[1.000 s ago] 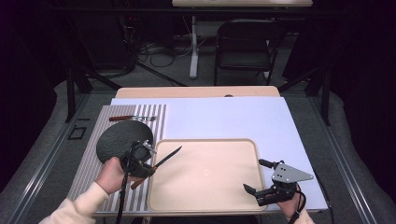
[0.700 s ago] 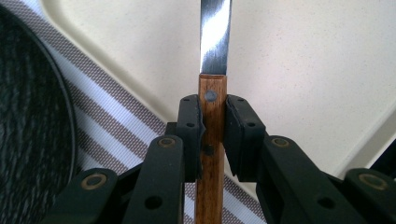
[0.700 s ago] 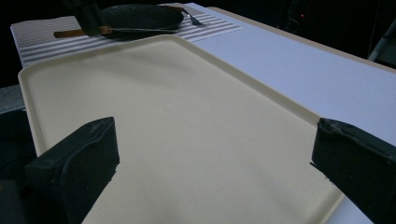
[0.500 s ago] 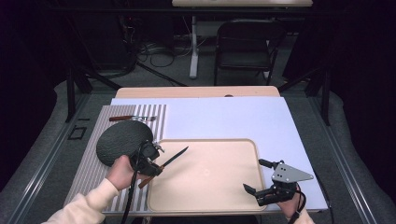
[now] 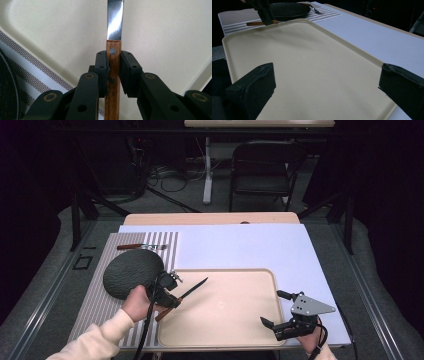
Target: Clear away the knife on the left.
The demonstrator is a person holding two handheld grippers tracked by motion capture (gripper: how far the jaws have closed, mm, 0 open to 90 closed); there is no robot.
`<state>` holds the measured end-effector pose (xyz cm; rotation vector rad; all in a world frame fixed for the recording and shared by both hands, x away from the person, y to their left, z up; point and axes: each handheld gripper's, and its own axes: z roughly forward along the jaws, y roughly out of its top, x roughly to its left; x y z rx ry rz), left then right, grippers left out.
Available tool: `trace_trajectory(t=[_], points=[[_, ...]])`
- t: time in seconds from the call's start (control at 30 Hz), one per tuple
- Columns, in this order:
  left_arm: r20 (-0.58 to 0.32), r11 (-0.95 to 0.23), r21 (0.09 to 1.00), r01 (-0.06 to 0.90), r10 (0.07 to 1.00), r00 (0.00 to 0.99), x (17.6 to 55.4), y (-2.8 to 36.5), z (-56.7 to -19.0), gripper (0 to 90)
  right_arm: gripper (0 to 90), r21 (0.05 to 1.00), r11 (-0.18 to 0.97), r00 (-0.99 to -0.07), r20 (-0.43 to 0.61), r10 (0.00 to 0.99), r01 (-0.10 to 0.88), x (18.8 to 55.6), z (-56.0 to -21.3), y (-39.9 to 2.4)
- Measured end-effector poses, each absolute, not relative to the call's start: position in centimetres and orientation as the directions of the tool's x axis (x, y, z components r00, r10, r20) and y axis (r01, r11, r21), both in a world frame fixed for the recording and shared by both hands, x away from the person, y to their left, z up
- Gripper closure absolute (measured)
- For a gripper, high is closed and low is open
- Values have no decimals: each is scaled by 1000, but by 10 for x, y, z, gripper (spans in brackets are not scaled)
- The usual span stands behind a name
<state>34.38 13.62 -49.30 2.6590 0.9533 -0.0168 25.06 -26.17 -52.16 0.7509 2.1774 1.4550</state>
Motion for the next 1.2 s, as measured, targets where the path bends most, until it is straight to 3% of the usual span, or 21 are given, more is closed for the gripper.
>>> trace_trajectory(t=[0.63, 1.13, 1.2], points=[[-150, -725, 284, 628, 613, 776, 347, 119, -515, 766, 1, 931, 304, -771, -40, 635, 202, 251, -522, -262], [-99, -736, 293, 610, 611, 785, 336, 119, -523, 752, 1, 931, 305, -770, -41, 636, 203, 251, -522, -262], [-93, -737, 299, 606, 610, 787, 335, 120, -522, 669, 1, 931, 304, -771, -41, 635, 201, 251, -522, -262]])
